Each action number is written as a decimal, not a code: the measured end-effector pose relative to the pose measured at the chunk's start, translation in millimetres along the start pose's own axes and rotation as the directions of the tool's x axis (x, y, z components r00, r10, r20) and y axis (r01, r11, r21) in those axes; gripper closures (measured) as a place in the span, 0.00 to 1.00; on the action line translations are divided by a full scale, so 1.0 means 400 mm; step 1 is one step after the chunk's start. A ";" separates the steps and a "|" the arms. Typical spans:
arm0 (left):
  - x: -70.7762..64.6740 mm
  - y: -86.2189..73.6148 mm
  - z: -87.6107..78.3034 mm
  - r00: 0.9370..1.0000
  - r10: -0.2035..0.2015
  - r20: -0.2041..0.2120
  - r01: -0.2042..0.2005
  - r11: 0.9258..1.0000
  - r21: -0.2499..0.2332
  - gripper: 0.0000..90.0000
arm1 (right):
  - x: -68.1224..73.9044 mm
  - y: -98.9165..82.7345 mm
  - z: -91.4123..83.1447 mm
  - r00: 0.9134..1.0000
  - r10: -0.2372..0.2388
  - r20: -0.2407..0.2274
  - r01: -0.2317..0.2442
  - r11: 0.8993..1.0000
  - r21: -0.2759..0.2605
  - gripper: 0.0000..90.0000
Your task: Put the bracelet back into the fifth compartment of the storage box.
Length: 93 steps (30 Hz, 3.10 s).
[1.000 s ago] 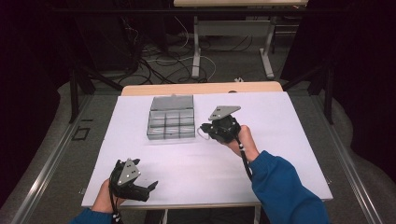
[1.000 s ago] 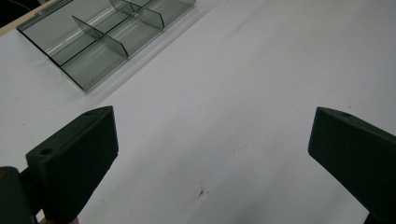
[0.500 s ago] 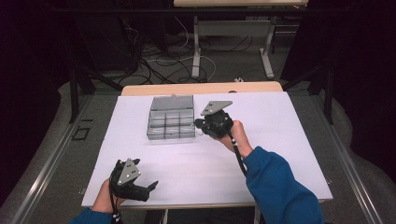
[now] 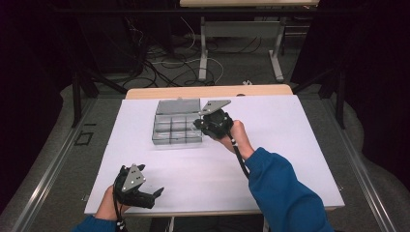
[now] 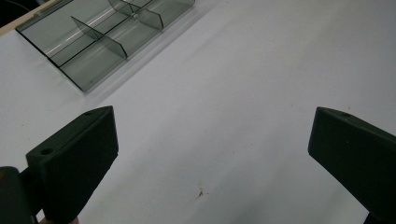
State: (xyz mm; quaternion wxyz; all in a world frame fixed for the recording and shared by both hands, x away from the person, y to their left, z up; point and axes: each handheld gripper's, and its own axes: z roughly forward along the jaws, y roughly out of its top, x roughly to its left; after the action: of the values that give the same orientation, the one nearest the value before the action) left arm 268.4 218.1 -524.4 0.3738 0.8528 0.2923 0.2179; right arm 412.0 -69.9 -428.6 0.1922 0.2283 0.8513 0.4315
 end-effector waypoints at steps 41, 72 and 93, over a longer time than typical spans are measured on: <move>0.000 0.000 0.000 1.000 0.001 0.003 -0.001 1.000 0.000 0.01 | 0.028 0.055 0.127 0.999 -0.010 0.038 0.009 0.999 0.035 0.95; 0.000 -0.001 0.000 1.000 0.000 0.003 0.000 1.000 -0.004 0.01 | 0.046 0.054 0.209 0.997 -0.027 0.069 0.022 0.997 0.075 0.94; 0.000 -0.001 -0.001 1.000 0.005 0.007 -0.005 1.000 -0.001 0.01 | 0.051 0.036 0.258 0.997 -0.028 0.078 0.019 0.993 0.116 0.96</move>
State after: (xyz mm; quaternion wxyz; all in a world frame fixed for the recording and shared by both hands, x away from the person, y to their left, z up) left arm 268.1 218.3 -524.4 0.3750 0.8540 0.2888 0.2160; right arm 452.5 15.7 -476.6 0.2176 0.2461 0.8690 0.3701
